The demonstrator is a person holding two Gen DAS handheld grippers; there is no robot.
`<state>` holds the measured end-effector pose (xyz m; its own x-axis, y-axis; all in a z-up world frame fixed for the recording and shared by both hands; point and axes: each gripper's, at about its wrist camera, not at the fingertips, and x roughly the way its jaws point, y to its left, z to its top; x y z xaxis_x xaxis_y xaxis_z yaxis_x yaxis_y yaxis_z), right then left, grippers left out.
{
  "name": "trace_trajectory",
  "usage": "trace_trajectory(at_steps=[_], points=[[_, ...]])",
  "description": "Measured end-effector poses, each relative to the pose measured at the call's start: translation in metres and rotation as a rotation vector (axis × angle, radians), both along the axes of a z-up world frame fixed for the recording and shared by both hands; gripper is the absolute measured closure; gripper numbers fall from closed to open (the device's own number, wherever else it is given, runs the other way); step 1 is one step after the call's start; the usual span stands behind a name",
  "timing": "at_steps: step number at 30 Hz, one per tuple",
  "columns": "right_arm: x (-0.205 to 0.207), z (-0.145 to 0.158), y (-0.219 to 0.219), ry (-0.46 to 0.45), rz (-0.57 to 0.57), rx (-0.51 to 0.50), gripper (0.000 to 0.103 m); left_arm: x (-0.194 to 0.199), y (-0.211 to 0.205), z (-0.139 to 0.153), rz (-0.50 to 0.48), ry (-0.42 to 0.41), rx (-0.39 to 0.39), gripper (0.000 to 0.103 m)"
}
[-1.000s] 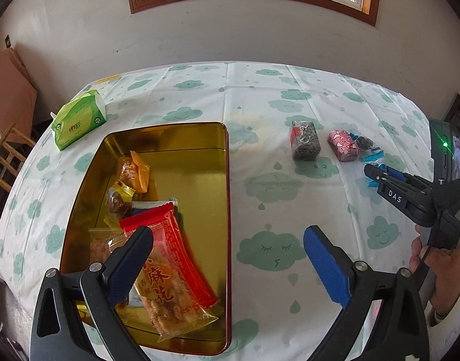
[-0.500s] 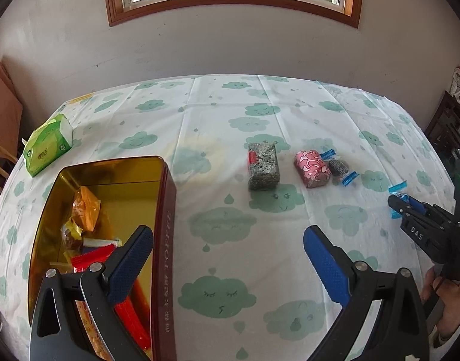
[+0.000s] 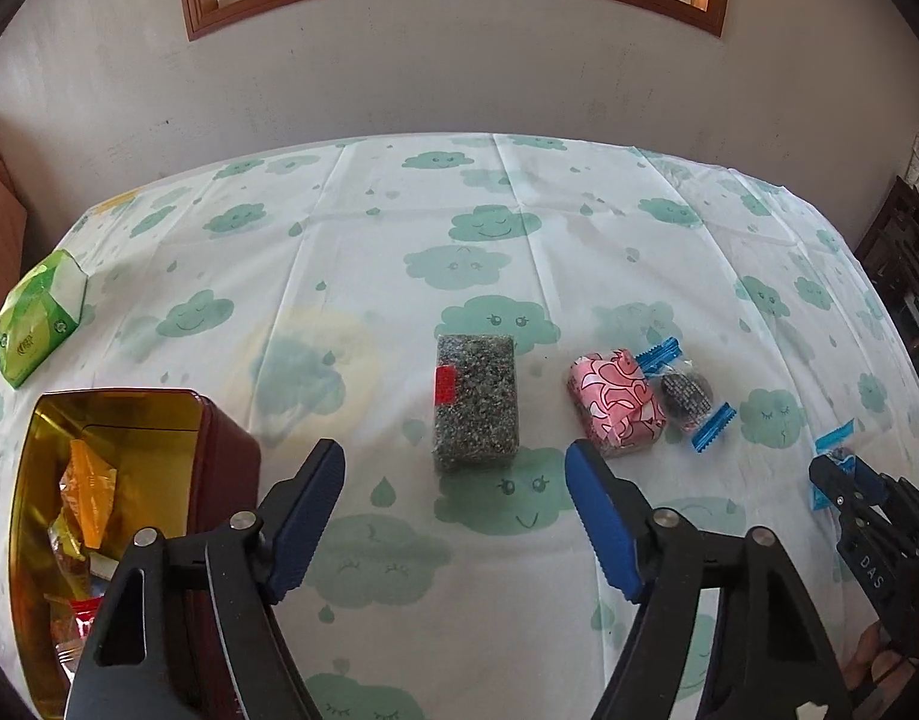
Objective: Organize snacks
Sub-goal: 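Grasp the grey speckled bar with the left tool while the right tool holds the blue candy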
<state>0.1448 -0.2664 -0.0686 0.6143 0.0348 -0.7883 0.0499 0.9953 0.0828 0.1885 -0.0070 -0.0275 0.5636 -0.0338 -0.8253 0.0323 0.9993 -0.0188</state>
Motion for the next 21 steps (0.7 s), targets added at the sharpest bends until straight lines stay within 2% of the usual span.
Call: trace_trajectory(at_steps=[10,13,15,21], points=[[0.000,-0.001,-0.001,-0.002,0.001,0.016,0.072,0.032,0.003,-0.024,0.023,0.074,-0.023,0.048],[0.000,-0.001,-0.001,-0.002,0.001,0.017,0.072,0.034,0.004,-0.028,0.017,0.097,-0.057,0.058],[0.000,-0.001,0.000,-0.002,0.001,0.014,0.072,0.034,0.004,-0.030,0.013,0.107,-0.072,0.070],[0.000,-0.001,0.000,-0.001,0.003,0.007,0.072,0.020,0.003,-0.028,0.009,0.106,-0.064,0.071]])
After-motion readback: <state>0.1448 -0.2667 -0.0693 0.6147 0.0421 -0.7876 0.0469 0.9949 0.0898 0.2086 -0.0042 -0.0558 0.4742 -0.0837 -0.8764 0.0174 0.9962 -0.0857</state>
